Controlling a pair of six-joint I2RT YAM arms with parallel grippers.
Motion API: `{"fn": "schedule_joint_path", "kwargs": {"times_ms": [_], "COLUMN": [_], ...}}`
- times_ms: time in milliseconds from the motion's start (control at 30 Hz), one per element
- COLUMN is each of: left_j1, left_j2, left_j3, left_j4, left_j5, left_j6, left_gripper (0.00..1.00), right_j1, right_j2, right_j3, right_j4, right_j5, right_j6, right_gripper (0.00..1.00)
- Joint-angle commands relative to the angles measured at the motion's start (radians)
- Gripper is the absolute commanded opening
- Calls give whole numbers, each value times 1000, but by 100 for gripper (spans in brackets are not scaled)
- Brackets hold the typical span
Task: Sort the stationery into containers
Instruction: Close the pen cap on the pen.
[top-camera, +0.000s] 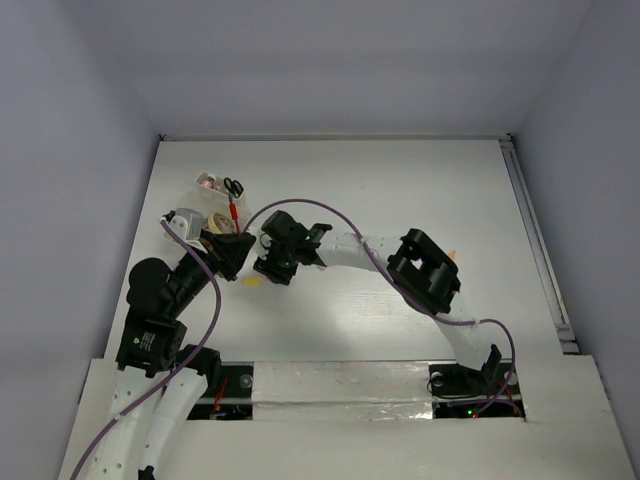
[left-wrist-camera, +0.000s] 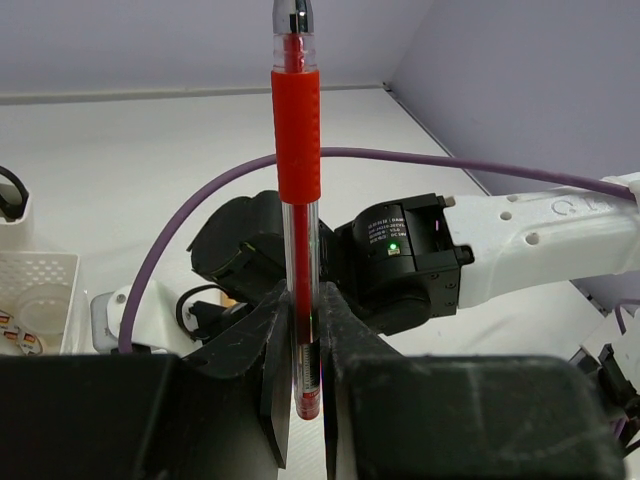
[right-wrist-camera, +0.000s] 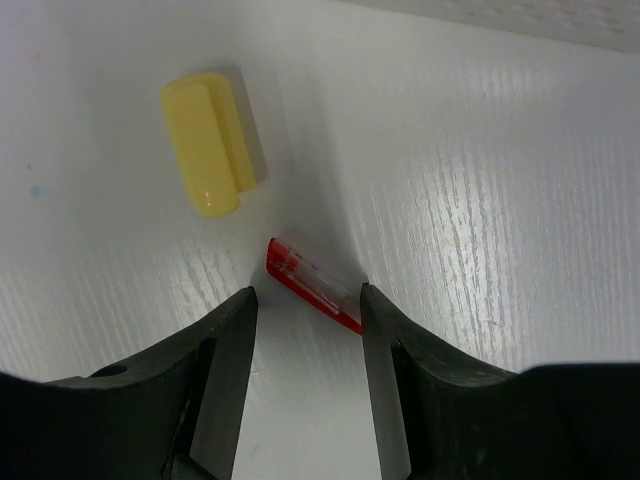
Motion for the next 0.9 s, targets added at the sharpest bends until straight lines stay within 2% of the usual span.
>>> {"fn": "schedule_joint_path", "kwargs": {"times_ms": [0, 433, 567, 700, 767, 867], "left_j1": [7, 7, 7, 7, 7, 7], "left_j2": [2, -4, -9, -7, -3, 1], "left_j3": [-2, 5, 5, 10, 12, 8], "left_j4": [52, 35, 32, 29, 29, 39], "left_j5": [19, 2, -1, 1, 2, 12], "left_j6": [-5, 9, 7, 6, 4, -4], "left_gripper": [0, 0, 0, 0, 0, 0], "right_j1": [10, 10, 10, 10, 10, 10], "right_j2": [-16, 118, 144, 115, 100, 87], "right_j3": [7, 180, 211, 168, 144, 133], "right_j4": [35, -145, -188, -179, -154, -143], "right_j5": [18, 18, 23, 43, 53, 101], "right_j6": [23, -169, -171, -146, -132, -73], "right_gripper": [52, 54, 43, 35, 25, 20]}}
